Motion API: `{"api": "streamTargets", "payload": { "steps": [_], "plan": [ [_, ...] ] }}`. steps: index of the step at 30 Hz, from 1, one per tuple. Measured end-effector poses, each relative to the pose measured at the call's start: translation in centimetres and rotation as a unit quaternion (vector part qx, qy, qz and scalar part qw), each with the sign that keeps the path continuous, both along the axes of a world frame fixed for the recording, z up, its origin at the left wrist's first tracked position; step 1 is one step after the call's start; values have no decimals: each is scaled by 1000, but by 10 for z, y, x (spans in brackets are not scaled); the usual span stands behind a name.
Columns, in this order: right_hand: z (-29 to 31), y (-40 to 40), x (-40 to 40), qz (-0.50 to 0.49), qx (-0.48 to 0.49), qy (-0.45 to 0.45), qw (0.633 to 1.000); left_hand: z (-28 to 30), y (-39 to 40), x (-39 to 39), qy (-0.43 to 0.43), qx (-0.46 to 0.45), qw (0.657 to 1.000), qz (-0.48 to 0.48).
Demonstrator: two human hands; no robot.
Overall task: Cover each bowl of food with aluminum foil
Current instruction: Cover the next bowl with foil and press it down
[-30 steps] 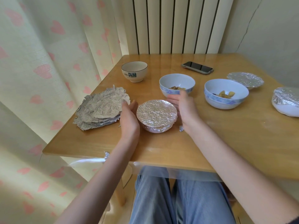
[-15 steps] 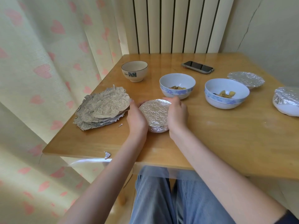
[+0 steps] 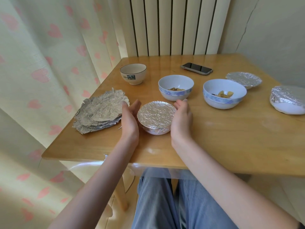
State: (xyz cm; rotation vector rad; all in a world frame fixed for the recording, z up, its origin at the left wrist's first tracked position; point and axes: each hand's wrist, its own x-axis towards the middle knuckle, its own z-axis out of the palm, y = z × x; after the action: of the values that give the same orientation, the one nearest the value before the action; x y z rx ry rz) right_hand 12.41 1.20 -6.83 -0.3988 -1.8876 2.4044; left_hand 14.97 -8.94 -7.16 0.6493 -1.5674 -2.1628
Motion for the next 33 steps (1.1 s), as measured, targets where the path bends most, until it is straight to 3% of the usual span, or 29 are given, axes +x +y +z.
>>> {"api": "streamTargets", "payload": {
  "steps": [6, 14, 17, 22, 26, 28, 33],
  "plan": [
    [6, -17, -4, -22, 55, -29, 998, -4, 11, -10, -16, -8, 1000, 7],
    [4, -1, -21, 97, 42, -67, 992, -9, 23, -6, -22, -16, 997, 65],
    [4, 16, -22, 142, 30, -32, 989, -11, 12, 1, -20, -56, 998, 36],
    [2, 14, -11, 53, 25, -2, 998, 3, -9, -10, 35, -115, 991, -58],
    [6, -8, -2, 31, 34, 1, 999, 11, -10, -19, 11, -140, 975, -173],
    [7, -11, -5, 21, 40, -4, 999, 10, -11, -19, 5, -133, 974, -183],
    [4, 4, -19, 133, 31, -1, 991, 3, -14, -14, 10, -152, 967, -202]
  ]
}}
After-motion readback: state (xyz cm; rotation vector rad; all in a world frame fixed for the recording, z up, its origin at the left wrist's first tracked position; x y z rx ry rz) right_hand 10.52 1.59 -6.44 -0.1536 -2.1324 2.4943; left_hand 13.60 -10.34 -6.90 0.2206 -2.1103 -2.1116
